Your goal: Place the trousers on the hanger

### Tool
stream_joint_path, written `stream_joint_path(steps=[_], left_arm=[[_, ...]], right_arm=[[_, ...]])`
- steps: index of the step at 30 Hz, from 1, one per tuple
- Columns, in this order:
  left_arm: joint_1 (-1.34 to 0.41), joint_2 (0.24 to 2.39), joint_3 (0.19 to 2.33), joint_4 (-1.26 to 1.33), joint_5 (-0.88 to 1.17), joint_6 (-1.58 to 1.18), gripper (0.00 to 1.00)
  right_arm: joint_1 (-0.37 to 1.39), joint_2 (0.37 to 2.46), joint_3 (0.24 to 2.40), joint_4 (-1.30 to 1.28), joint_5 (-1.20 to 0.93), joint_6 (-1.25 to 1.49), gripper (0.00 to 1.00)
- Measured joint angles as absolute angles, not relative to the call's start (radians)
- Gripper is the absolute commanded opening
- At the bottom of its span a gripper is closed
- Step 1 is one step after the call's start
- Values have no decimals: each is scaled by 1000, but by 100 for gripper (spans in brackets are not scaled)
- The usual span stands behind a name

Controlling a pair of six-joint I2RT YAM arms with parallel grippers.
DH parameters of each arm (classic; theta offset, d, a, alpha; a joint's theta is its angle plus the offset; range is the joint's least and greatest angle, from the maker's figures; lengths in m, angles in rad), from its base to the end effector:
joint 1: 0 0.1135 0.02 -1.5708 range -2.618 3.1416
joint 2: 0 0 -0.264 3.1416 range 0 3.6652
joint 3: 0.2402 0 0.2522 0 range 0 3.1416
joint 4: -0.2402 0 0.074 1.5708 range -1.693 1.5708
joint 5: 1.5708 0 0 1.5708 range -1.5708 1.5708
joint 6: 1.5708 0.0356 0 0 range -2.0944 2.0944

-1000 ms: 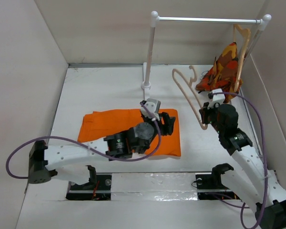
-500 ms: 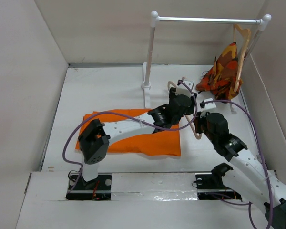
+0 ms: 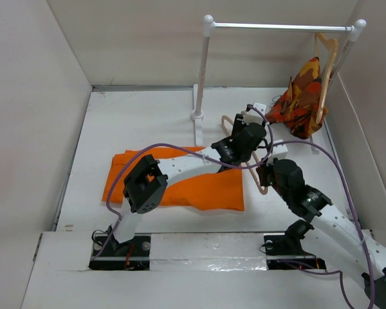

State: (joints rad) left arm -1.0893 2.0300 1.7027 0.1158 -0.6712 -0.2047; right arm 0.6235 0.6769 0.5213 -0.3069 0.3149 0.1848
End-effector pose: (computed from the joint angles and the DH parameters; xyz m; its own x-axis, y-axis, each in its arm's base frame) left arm 0.2456 -0.4221 0.3068 -0.1790 -0.0011 -0.9838 0.3841 0.9206 -0.0709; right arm 0.1380 0.0857 0.2521 -0.4167 -0.0845 -0.9051 -0.2580 0.9657 0.0286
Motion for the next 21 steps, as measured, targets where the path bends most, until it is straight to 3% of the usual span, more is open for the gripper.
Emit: stream_joint_path(steps=[3, 4, 5, 6, 7, 9, 10, 13, 18, 21], left_arm=[[-1089, 2043, 1711, 115, -694, -188, 26], [-1086, 2048, 1716, 117, -702, -186, 7], [-1086, 2051, 1717, 121, -711, -186, 0], [-1086, 2052, 1717, 127, -721, -184, 0], [-1086, 2053, 1717, 131, -722, -187, 0], [-1089, 2051, 1706, 154, -723, -195, 0], [-1090, 2042, 1681, 177, -722, -208, 0], [-1090, 1974, 1550, 246, -718, -253, 0], [-1090, 1803, 1303, 350, -706, -386, 0], [-1100, 1741, 1207, 410, -717, -462, 0]], right_arm=[[636, 668, 508, -308, 326, 204, 0], [641, 667, 506, -312, 330, 210, 0], [646, 665, 506, -314, 337, 216, 0], [650, 661, 506, -315, 337, 224, 4], [656, 656, 506, -315, 339, 229, 21], [664, 641, 506, -326, 341, 240, 43], [669, 627, 506, -338, 340, 242, 61], [680, 572, 506, -385, 332, 243, 79], [683, 472, 508, -428, 285, 246, 78], [683, 429, 523, -455, 262, 247, 69]])
